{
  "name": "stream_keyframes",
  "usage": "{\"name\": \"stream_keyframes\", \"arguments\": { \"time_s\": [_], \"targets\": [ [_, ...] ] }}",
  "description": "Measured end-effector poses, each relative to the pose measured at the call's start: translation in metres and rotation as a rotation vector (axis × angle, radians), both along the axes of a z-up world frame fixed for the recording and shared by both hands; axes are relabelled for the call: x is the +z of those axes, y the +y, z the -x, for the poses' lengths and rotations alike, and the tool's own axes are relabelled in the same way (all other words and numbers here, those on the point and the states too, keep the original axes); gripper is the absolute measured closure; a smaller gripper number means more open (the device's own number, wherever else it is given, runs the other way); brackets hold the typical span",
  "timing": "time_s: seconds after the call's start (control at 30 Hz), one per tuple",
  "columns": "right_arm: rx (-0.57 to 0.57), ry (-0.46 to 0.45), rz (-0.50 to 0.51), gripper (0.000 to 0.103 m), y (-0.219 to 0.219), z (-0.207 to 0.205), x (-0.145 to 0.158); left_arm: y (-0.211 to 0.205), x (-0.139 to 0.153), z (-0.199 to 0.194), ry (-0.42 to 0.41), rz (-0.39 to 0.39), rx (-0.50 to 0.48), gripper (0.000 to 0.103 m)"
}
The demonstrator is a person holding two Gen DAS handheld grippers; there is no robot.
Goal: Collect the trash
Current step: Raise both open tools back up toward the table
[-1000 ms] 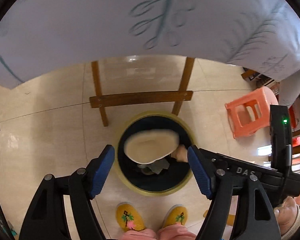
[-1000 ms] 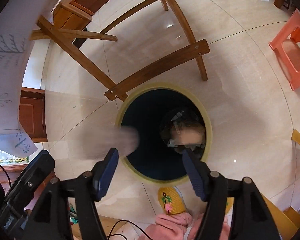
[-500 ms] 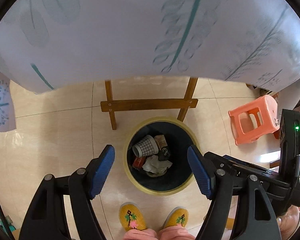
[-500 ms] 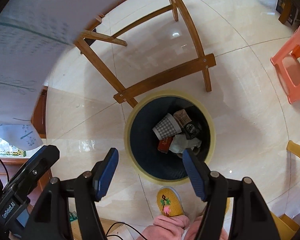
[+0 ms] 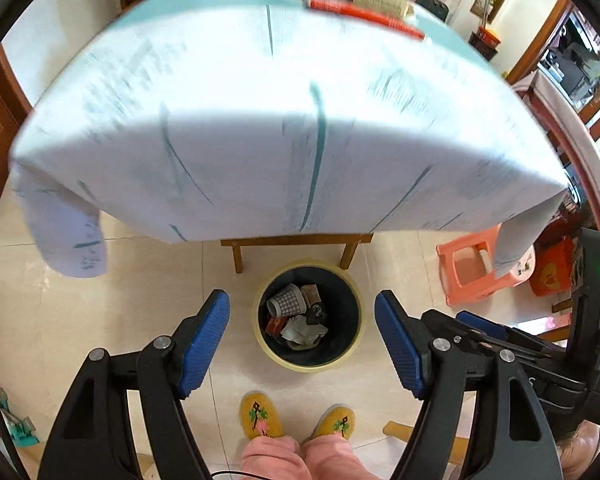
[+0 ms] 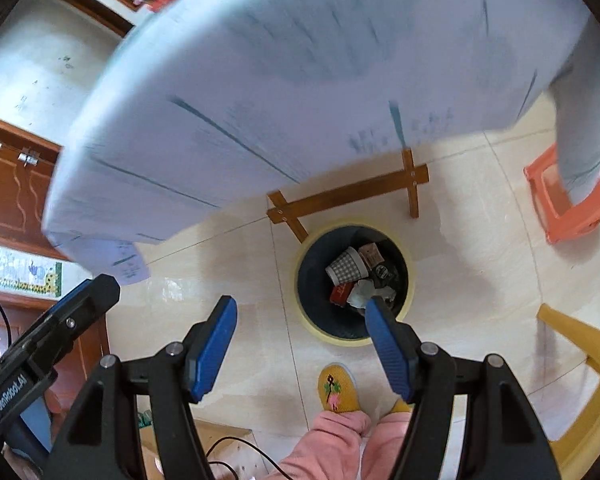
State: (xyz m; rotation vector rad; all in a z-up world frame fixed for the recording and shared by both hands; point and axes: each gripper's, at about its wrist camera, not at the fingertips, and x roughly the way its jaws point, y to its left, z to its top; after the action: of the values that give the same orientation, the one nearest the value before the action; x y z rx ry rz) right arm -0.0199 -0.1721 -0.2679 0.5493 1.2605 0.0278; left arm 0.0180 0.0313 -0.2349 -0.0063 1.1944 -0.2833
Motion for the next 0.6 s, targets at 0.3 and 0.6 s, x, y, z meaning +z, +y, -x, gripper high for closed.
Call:
{"name": "stream_keyframes", "arguments": {
  "time_s": [0.3, 0.6],
  "targets": [
    [0.102, -0.111, 0.038, 0.036, -0.003, 0.022, 0.115, 0.009, 0.122, 0.037, -0.104, -0.008, 0.016, 0.029],
    [0.145, -0.248, 0.059, 0.036, -0.013, 0.042, 0.199, 0.005, 0.212, 0.067, -0.248, -0.027, 0.029, 0.029]
  ]
}}
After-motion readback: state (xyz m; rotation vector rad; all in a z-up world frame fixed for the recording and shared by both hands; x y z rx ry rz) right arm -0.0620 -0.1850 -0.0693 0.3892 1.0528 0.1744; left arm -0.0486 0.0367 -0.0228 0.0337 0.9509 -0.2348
